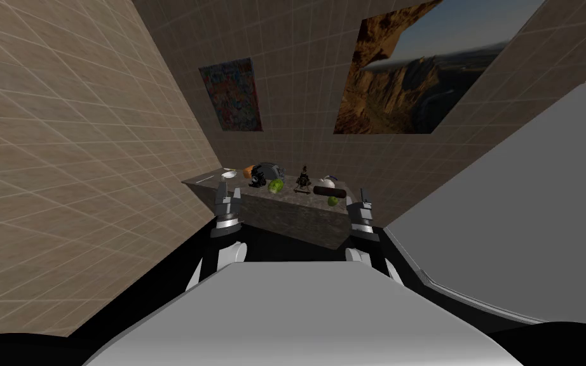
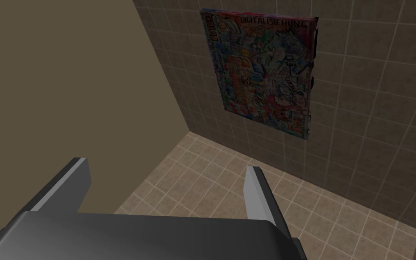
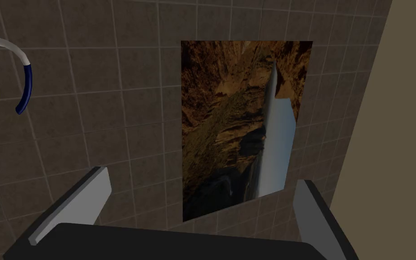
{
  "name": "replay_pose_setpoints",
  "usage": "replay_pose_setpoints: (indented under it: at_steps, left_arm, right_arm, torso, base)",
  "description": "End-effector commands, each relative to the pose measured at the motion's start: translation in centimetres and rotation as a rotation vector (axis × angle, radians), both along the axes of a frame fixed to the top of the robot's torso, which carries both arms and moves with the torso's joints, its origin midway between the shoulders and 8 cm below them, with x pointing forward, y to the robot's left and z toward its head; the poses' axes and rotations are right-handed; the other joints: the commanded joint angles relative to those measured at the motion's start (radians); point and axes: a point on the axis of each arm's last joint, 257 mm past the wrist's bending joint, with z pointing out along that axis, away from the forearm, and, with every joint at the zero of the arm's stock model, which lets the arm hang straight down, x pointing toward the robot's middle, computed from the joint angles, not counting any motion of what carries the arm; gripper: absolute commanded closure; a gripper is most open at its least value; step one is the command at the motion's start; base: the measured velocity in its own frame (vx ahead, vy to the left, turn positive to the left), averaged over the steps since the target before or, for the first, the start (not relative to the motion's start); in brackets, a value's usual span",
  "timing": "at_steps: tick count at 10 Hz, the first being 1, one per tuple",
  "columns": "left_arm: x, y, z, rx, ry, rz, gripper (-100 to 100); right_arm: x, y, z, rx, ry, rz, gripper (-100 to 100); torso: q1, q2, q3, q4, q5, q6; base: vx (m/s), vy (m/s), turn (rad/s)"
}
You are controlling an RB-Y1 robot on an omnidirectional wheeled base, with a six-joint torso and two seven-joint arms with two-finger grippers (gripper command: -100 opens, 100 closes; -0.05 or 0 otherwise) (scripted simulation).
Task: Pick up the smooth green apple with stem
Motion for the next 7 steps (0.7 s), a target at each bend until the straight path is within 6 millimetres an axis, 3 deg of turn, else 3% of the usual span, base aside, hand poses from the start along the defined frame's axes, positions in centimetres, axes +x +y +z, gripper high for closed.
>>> replay_pose_setpoints:
  at_steps: [1, 7]
  left_arm:
    - [0.0, 0.0, 0.0, 0.0, 0.0, 0.0, 0]
    - [0.0, 0.0, 0.0, 0.0, 0.0, 0.0, 0]
  right_arm:
    - [0.3, 0.0, -0.2, -0.009, 0.016, 0.027, -100]
    - [1.9, -1.5, -2.0, 0.065, 0.12, 0.122, -100]
  torso:
    - [0.0, 0.0, 0.0, 0.0, 0.0, 0.0]
    - [0.002, 0.002, 0.001, 0.001, 0.0, 0.0]
  base:
    - [-0.014, 0.015, 0.034]
    - [-0.037, 0.038, 0.064]
